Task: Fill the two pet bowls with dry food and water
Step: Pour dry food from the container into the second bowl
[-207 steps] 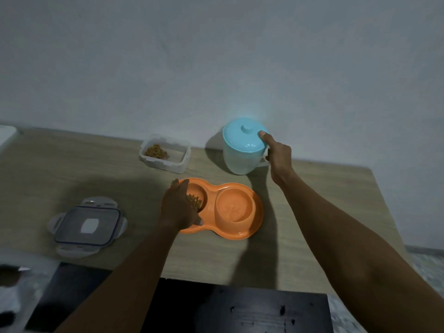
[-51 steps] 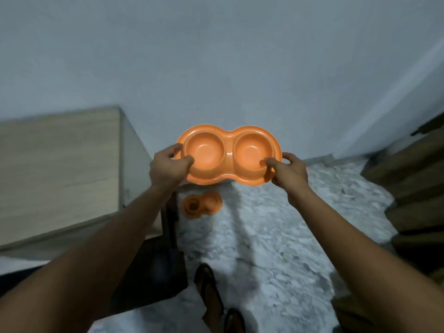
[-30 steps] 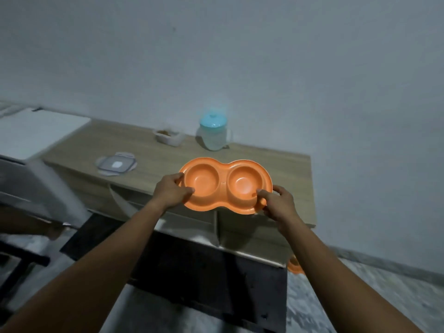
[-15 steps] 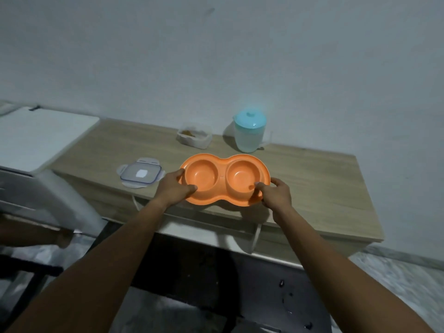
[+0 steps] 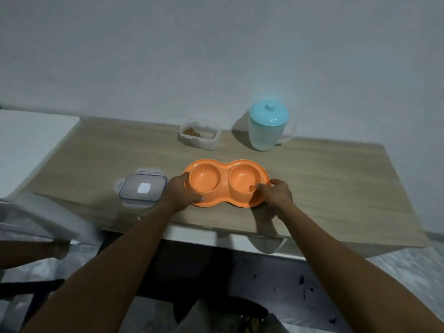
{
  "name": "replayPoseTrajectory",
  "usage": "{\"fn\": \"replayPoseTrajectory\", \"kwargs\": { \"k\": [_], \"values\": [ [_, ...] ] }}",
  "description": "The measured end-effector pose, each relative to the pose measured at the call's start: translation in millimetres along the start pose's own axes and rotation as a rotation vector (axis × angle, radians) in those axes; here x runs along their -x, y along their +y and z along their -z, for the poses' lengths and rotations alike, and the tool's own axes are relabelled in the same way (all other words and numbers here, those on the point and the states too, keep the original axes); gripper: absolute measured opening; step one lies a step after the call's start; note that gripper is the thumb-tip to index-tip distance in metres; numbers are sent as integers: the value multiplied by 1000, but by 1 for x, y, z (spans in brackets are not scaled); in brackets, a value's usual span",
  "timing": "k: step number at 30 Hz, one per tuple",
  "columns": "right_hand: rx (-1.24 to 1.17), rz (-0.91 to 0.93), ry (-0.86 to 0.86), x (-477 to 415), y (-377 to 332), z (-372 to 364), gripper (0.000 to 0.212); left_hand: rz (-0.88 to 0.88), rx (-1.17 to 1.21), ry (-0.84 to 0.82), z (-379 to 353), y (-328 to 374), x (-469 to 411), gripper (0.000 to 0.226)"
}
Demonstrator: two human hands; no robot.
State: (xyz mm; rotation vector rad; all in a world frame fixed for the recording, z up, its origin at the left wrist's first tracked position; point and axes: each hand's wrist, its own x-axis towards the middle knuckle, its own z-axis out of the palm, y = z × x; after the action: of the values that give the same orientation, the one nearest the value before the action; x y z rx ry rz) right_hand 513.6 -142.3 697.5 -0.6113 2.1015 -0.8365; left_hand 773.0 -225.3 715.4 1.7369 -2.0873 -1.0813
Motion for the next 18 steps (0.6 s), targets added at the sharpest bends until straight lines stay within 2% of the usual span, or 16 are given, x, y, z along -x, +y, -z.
{"fn": "replayPoseTrajectory", "kwargs": {
  "k": [2, 6, 10, 14, 18],
  "values": [
    [47, -14, 48, -2, -5, -10, 66, -41, -51, -22, 7, -15, -17, 86],
    [152, -53, 129, -5, -18, -26, 59, -145, -272, -44, 23, -42, -46, 99],
    [268, 18, 348, -8, -60, -53, 58, -285, -408, -125, 36, -53, -69, 104],
    [105, 180, 262, -30, -113, -97, 53, -292, -531, -227, 39, -63, -84, 117],
    [-14, 155, 148, -62, -156, -131, 53, -298, -562, -212, 36, -72, -91, 119]
  ]
}}
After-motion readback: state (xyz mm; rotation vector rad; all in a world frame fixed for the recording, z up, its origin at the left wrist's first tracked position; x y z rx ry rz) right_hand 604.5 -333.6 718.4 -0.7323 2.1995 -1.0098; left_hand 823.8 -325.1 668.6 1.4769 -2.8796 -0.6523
